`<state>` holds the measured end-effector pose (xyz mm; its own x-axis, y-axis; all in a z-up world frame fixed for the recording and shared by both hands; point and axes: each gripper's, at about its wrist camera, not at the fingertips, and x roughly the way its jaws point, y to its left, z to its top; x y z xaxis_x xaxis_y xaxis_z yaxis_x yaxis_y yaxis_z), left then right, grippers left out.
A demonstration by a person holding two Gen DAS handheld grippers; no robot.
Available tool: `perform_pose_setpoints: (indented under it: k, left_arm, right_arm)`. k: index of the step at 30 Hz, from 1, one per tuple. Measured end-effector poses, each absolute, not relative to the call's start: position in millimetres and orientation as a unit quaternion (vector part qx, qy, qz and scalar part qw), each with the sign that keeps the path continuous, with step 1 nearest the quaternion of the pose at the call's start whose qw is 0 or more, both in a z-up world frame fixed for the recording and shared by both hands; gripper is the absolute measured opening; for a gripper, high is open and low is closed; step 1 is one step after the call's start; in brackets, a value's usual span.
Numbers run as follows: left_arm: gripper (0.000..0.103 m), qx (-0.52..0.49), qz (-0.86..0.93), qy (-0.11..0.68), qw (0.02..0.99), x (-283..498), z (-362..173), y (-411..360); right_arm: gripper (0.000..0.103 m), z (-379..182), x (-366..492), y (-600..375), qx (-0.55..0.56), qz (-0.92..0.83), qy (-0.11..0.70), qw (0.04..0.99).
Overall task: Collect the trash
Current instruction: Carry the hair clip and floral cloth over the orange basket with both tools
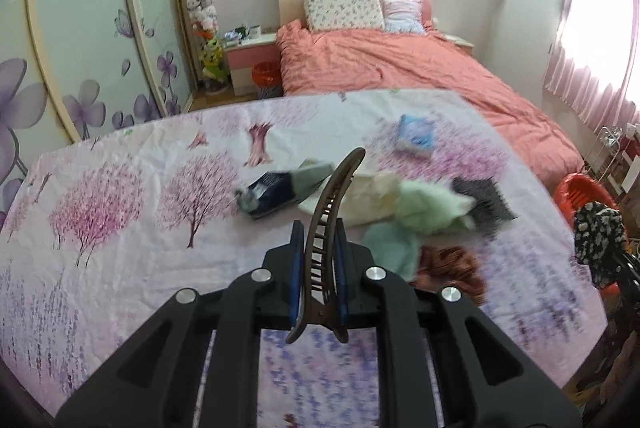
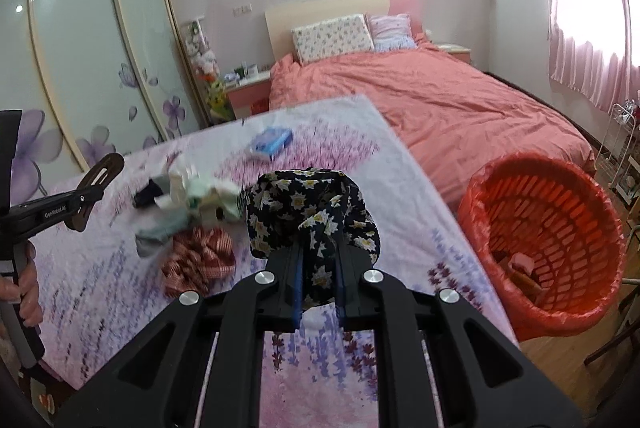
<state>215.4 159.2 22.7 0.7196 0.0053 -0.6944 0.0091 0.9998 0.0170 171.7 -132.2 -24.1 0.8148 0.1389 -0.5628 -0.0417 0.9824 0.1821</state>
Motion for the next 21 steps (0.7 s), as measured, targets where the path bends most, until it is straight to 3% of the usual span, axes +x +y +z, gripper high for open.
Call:
perform_pose_setpoints:
  k: [21]
  left_arm:
    - [0.015,0.029,-0.154,0.346,0.925,206.4,53.1,-28.9]
  right_arm:
    - [0.012,2.7,148.9,-234.4,0.134,-0.038,0.233,0.962]
